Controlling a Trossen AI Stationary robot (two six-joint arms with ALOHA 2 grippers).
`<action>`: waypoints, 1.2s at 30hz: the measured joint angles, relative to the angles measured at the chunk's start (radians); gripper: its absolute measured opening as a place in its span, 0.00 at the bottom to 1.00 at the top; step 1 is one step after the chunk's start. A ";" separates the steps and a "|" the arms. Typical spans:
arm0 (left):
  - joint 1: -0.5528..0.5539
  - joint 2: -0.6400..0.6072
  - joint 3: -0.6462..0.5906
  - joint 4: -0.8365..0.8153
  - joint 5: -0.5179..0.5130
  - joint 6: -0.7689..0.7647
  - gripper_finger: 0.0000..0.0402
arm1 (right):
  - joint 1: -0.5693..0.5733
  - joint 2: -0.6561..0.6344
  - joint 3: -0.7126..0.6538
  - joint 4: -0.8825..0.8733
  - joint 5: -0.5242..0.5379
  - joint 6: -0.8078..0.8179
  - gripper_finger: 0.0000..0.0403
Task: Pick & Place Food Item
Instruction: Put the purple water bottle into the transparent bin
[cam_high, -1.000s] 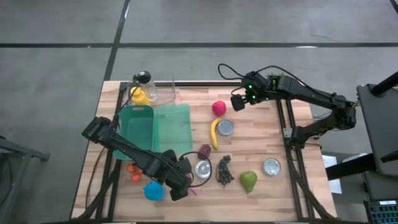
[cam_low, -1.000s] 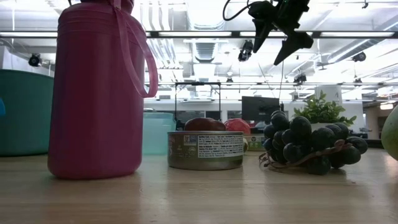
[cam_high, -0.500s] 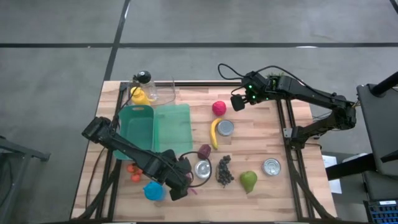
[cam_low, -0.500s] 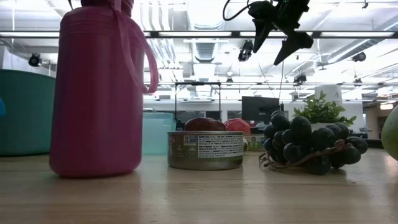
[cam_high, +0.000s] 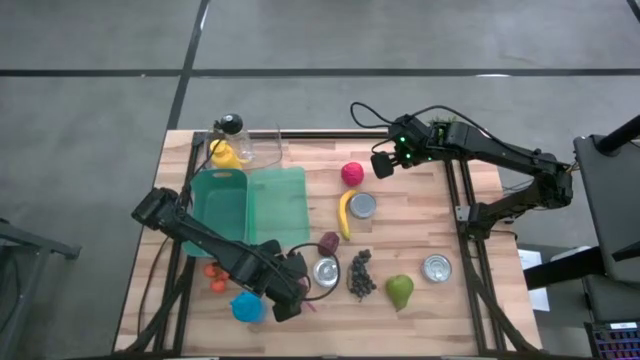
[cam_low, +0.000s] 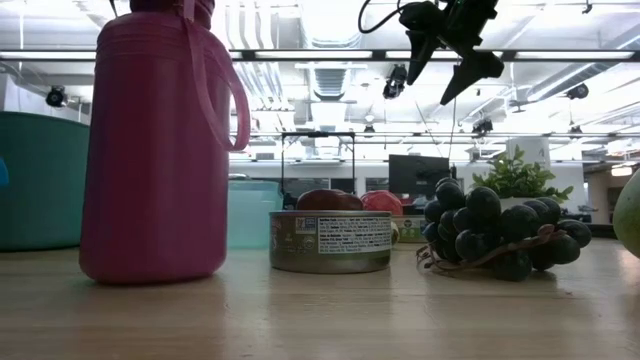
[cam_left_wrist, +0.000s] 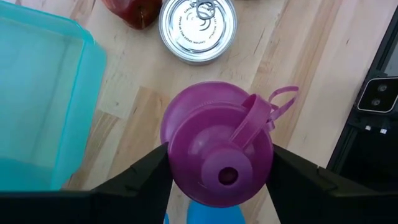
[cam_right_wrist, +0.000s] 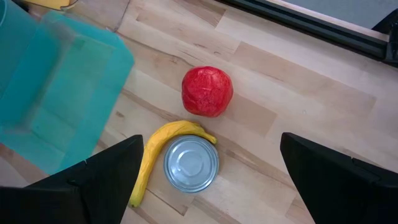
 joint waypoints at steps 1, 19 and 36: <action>0.000 0.000 0.000 0.000 0.000 0.000 0.56 | 0.000 0.000 0.000 0.000 0.000 0.000 0.94; 0.003 -0.052 0.000 -0.015 -0.001 0.000 0.56 | 0.000 0.000 0.000 0.000 0.000 0.000 0.94; 0.053 -0.236 0.002 -0.131 -0.102 0.003 0.56 | 0.000 0.000 0.000 0.000 0.000 0.000 0.94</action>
